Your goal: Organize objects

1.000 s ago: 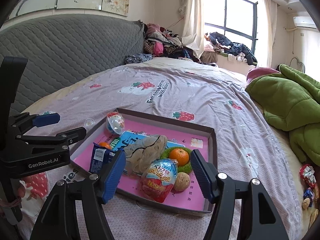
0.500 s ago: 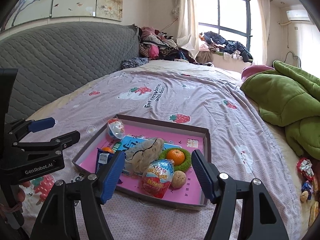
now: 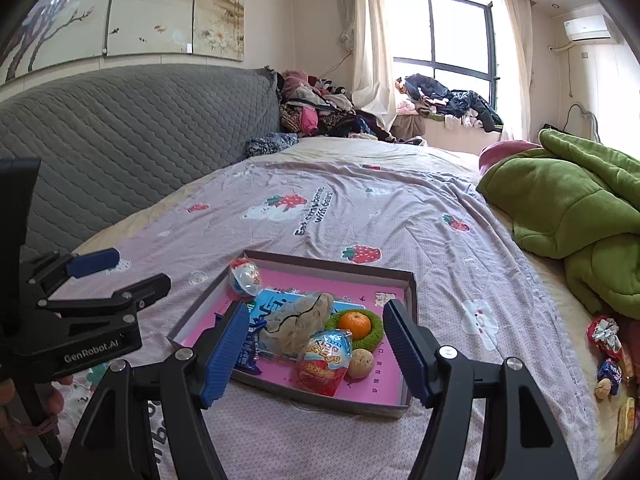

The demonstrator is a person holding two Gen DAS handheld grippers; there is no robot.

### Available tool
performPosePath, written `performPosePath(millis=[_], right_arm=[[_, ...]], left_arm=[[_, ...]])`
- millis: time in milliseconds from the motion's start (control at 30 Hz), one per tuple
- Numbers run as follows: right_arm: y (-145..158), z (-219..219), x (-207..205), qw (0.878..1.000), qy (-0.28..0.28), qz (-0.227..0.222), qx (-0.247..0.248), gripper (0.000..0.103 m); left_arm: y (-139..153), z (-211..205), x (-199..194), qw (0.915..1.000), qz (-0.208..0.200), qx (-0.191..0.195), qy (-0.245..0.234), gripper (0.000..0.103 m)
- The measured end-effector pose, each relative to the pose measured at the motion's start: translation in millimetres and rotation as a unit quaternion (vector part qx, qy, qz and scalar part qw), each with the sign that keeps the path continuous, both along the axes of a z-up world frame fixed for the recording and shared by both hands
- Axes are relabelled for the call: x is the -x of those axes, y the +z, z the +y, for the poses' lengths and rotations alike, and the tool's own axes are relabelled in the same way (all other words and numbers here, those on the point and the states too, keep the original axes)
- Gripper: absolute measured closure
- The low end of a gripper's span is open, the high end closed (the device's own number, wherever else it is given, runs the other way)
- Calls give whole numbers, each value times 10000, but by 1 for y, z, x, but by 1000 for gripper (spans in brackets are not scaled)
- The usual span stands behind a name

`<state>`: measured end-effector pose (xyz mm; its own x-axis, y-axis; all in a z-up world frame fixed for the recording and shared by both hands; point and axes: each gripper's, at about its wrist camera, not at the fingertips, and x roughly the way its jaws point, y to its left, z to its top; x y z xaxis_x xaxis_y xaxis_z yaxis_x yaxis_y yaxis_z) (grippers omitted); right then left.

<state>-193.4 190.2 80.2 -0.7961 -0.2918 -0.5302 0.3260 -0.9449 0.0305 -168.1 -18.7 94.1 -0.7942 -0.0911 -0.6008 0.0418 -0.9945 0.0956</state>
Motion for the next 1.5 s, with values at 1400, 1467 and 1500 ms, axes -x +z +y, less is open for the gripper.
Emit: performPosePath(millis=[1400, 1467, 1500], right_arm=[[6, 6, -50, 9994, -315, -102, -100, 34], [5, 5, -51, 9994, -316, -133, -95, 34], [4, 5, -52, 9993, -317, -149, -90, 34]], left_arm=[[2, -4, -62, 9998, 9, -155, -93, 28], [0, -5, -63, 9998, -13, -179, -98, 28], [-1, -5, -64, 9998, -29, -188, -101, 28]])
